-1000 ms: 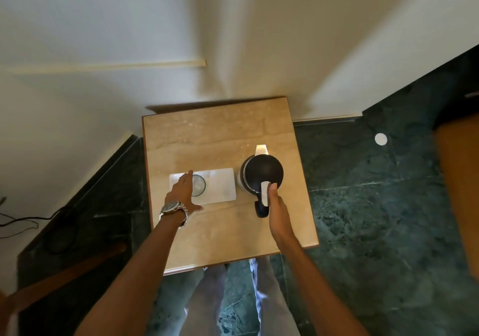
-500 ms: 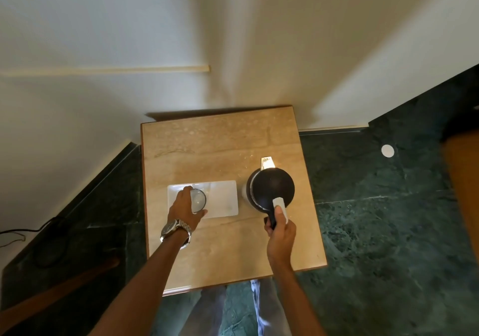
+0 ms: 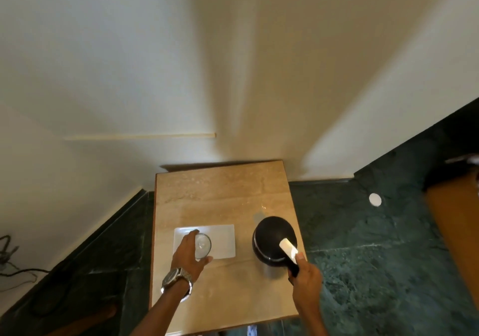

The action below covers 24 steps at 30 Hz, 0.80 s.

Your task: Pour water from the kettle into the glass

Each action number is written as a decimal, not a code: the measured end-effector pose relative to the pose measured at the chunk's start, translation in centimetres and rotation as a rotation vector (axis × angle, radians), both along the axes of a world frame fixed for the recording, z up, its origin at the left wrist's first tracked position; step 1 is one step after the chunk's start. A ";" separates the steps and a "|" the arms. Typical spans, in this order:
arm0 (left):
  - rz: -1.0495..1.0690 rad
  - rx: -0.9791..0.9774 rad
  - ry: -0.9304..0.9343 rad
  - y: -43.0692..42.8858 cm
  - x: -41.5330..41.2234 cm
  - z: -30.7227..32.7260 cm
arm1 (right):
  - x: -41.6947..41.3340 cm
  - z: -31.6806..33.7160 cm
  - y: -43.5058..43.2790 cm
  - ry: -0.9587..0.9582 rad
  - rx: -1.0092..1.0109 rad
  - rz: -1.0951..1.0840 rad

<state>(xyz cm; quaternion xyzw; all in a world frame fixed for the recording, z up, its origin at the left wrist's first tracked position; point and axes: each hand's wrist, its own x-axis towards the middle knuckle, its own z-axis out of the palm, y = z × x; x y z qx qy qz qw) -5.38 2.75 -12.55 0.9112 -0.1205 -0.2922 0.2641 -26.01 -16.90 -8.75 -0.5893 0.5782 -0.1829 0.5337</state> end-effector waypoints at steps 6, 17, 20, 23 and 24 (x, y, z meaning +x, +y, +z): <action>0.048 -0.068 0.029 -0.9 -2.1 13.1 | -1.7 13.0 -2.0 0.029 -0.068 0.250; 0.048 -0.228 -0.036 -1.6 -2.1 28.3 | 4.0 28.9 -5.5 0.106 -0.275 0.836; 0.040 -0.238 -0.057 -1.0 -2.0 29.3 | 6.9 30.9 -5.4 0.165 -0.376 0.991; 0.021 -0.210 -0.080 -0.3 -2.0 29.9 | 9.4 31.7 -5.3 0.249 -0.478 1.103; 0.015 -0.205 -0.083 -0.1 -1.9 30.0 | 10.2 31.9 -5.1 0.271 -0.508 1.137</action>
